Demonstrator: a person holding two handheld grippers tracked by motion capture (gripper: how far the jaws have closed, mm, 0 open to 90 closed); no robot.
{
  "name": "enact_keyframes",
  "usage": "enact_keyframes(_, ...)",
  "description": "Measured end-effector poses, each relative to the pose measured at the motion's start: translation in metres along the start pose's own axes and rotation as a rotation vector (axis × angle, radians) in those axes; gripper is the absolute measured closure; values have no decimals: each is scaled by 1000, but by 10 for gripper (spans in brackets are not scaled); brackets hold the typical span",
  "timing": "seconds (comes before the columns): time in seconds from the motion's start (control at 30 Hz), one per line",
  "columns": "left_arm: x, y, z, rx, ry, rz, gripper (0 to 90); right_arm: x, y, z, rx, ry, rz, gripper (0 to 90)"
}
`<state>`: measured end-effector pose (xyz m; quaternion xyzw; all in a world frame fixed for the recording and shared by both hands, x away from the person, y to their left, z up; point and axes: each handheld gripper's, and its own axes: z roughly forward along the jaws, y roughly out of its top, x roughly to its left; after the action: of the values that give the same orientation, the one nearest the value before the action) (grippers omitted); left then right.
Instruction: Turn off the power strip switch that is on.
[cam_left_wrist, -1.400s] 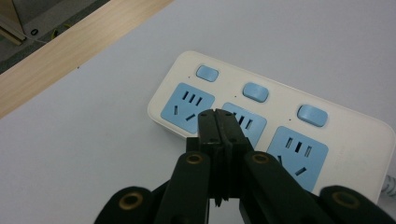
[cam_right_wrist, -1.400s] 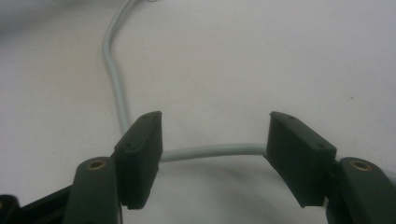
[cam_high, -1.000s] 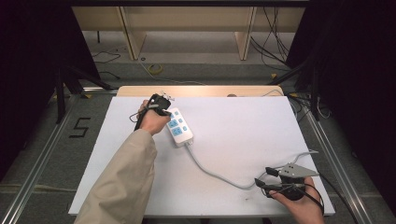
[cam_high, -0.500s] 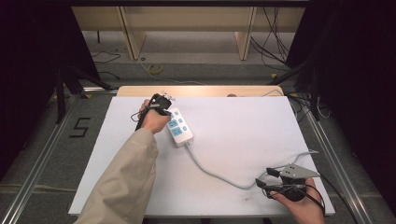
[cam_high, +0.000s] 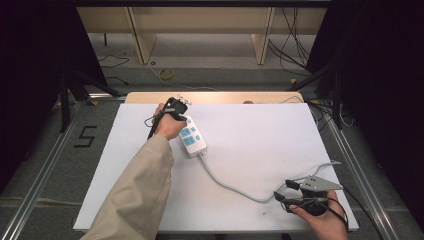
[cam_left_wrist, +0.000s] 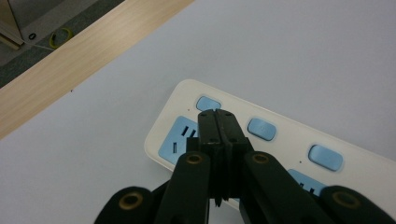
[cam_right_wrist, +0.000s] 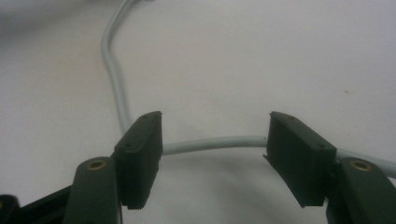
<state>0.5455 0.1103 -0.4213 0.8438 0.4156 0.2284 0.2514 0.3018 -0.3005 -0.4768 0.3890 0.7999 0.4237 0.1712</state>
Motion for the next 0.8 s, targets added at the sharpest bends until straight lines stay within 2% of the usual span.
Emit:
enact_keyframes(0.13,2,1,1,-3,2,-8,900,0,0,0,2,1,-2,367)
enact_keyframes(0.63,3,8,2,6,17,21,900,0,0,0,4,1,-1,367)
enact_keyframes(0.8,4,9,3,3,16,15,900,0,0,0,5,1,0,367)
